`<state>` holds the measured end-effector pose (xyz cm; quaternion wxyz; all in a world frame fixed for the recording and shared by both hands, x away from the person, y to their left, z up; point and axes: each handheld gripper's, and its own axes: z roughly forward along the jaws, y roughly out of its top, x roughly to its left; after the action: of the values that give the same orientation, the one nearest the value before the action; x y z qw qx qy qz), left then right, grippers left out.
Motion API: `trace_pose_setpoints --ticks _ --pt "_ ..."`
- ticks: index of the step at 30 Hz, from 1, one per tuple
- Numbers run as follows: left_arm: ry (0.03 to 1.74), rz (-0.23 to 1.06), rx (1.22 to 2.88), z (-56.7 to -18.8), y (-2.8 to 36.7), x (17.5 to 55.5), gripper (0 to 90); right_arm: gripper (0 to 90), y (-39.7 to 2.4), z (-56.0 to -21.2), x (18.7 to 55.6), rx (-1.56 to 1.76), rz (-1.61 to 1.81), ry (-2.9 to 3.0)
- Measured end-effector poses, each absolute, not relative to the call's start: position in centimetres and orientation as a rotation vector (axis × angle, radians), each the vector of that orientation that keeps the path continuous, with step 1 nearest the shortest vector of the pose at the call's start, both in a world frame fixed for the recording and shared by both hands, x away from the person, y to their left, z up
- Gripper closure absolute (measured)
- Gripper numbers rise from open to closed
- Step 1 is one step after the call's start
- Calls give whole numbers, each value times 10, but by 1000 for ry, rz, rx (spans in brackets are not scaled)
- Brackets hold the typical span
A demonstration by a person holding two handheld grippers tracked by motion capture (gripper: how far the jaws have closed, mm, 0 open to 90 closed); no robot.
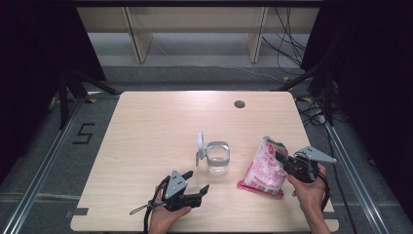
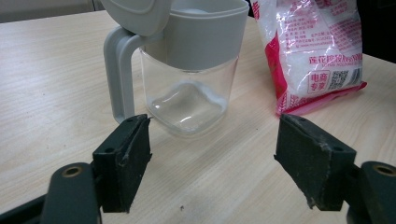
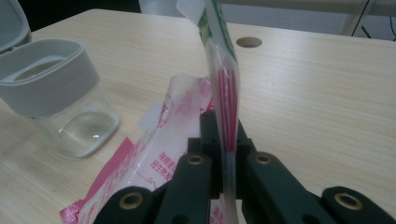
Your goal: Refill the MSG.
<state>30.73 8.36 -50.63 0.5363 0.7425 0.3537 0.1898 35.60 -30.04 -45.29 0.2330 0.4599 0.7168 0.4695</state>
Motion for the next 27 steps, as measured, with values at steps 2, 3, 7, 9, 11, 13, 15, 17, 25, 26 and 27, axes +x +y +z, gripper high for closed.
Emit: trace_pose_setpoints --ticks 2,3,7,9,11,13,15,17,25,26,27 --pt "835 448 1772 -507 83 307 256 900 -298 -451 354 1266 1307 1953" --pt "839 450 1775 -506 82 307 256 900 -297 -449 353 1273 1315 1955" --pt "835 449 1778 -507 81 307 256 900 -295 -446 353 1216 1308 1959" --pt "797 455 1784 -507 82 309 256 900 -294 -444 353 1195 1347 1948" --pt "828 449 1780 -507 81 308 256 900 -291 -440 350 1191 1342 1957" --pt "832 447 1777 -507 80 307 256 900 -286 -436 348 1177 1352 1961" --pt "828 449 1781 -507 80 307 257 900 -283 -433 347 1175 1359 1955" --pt "831 445 1780 -507 78 306 257 900 -279 -428 346 1153 1367 1958" --pt "799 420 1784 -508 71 306 258 900 -267 -416 345 1061 1393 1963" --pt "799 421 1790 -507 68 306 259 900 -264 -416 345 1052 1404 1954" --pt "795 408 1775 -508 65 307 259 900 -264 -414 345 1024 1388 1968"
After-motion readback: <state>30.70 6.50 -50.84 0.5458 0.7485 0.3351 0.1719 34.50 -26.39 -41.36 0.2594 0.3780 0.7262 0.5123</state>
